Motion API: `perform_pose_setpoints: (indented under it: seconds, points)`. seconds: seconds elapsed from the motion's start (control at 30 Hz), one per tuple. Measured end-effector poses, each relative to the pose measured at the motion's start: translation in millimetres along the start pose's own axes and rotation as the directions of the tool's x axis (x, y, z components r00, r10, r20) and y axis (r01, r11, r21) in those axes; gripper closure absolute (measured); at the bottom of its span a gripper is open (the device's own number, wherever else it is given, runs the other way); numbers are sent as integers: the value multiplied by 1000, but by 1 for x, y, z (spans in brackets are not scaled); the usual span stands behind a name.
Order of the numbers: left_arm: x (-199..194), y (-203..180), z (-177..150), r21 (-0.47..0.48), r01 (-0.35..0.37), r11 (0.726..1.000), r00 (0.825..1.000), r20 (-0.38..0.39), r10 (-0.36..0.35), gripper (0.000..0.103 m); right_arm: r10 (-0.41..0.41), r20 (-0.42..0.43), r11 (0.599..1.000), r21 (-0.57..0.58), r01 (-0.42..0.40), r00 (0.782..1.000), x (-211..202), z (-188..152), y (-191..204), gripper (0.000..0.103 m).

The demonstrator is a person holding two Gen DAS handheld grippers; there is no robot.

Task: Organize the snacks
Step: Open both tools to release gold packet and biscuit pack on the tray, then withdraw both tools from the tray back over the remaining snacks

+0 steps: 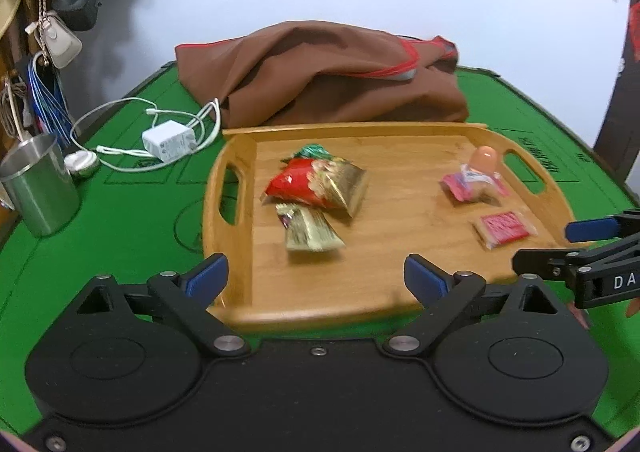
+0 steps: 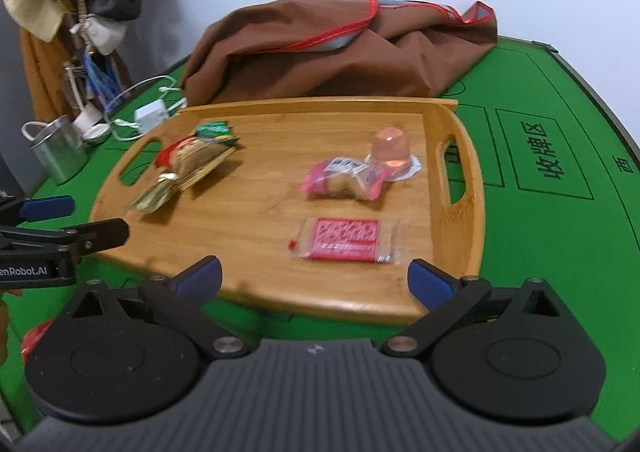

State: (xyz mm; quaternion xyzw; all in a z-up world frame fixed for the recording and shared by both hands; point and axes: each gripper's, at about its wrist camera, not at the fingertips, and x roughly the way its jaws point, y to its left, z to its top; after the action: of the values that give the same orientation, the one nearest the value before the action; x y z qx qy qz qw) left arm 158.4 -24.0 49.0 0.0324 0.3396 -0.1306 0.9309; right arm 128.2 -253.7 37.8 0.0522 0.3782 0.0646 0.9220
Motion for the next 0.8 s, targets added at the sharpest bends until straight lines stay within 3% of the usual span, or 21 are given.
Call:
perform_pose_setpoints:
  seconds: [0.37, 0.8]
  points:
    - [-42, 2, -44, 5, 27, 1000, 999, 27, -27, 5, 65, -27, 997, -45, -67, 997, -21, -35, 14, 0]
    - [-79, 15, -91, 13, -23, 1000, 999, 23, 22, 4, 86, -32, 991, -98, -89, 996, -47, -76, 24, 0]
